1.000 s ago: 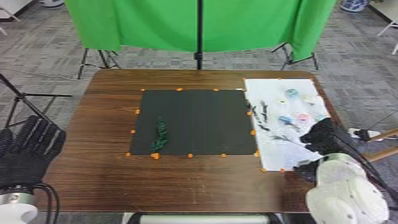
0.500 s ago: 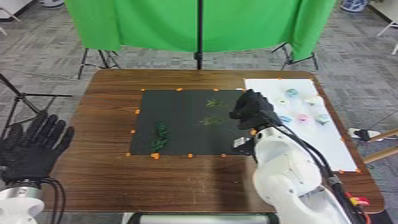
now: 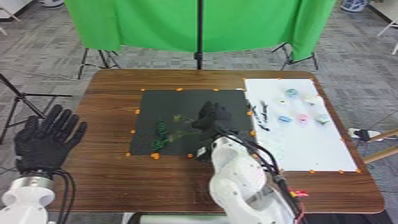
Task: Arrange flowers
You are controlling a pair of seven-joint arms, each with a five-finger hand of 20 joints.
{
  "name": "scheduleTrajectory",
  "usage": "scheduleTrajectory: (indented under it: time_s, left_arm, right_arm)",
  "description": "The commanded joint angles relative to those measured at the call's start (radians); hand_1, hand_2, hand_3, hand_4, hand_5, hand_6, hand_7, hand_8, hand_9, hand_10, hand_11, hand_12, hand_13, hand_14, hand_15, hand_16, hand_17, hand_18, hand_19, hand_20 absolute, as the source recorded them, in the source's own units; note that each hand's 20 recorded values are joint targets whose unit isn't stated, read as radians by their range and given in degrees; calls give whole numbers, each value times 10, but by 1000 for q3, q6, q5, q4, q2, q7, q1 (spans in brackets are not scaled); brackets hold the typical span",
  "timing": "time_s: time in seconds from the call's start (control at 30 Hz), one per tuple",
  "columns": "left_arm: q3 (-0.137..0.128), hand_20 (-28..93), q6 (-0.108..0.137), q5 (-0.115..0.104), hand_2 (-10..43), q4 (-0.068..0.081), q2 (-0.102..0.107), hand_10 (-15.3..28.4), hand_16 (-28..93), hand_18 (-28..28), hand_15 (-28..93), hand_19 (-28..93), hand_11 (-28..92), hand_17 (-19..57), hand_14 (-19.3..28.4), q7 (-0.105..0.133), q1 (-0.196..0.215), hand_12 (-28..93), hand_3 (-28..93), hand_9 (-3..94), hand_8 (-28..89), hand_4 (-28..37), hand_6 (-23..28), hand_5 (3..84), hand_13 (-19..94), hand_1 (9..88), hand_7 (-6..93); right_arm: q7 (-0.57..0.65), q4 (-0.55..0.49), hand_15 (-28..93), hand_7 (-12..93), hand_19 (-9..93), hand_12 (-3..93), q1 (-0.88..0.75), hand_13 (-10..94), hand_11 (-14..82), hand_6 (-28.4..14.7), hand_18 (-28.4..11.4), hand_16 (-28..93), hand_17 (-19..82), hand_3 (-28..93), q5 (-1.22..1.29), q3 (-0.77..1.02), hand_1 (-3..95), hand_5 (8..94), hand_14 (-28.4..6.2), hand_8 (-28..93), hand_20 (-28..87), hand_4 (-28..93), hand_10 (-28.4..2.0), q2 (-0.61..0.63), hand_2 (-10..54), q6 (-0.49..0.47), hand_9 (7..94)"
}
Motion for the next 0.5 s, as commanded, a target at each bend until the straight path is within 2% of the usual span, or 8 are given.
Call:
scheduleTrajectory:
  time_s: [0.03,0.17,0.27,0.33,0.4,0.5]
  left_arm:
    - [16,301,9,-6,155,11,5,157,-51,189,534,474,229,-41,174,-33,-1,130,750,416,-91,-283,83,479,326,272,149]
    - [18,298,6,-10,155,10,5,157,-51,189,535,472,231,-42,174,-40,10,131,755,418,-91,-283,83,479,325,272,150]
    - [20,297,-1,-16,155,17,-2,158,-51,189,534,472,232,-42,174,-37,6,131,758,418,-92,-283,83,480,325,272,149]
    - [20,295,-5,-4,155,20,-8,158,-52,189,532,471,231,-42,173,-39,3,130,756,417,-92,-283,83,478,325,273,150]
    - [14,294,-15,-12,154,17,-8,157,-53,190,528,470,230,-43,173,-32,11,129,756,415,-92,-283,82,470,323,273,149]
    - [7,292,-20,-10,154,17,-15,157,-53,189,527,467,229,-44,173,-31,15,129,756,415,-92,-283,81,469,322,273,151]
  right_arm:
    - [15,52,736,337,932,379,-23,767,457,-29,-272,446,486,720,-64,-2,533,790,-136,167,539,-252,-132,-85,-95,-30,851]
    - [25,55,730,323,932,359,-44,763,447,-34,-278,444,479,724,-58,1,530,792,-142,176,538,-244,-141,-99,-95,-11,850]
    - [-16,55,723,299,932,359,-58,760,428,-40,-278,440,477,729,-31,10,524,789,-143,173,534,-239,-140,-102,-95,-1,850]
    - [-19,59,706,258,932,361,-58,753,390,-50,-276,428,466,726,-46,4,516,781,-141,147,505,-237,-140,-91,-95,26,845]
    - [-17,61,671,227,931,363,-58,746,328,-58,-277,396,444,726,-40,6,514,763,-139,114,438,-239,-140,-86,-95,45,838]
    - [-12,48,644,191,932,351,-59,739,284,-66,-277,369,432,731,-28,14,508,744,-135,84,409,-240,-145,-71,-95,44,834]
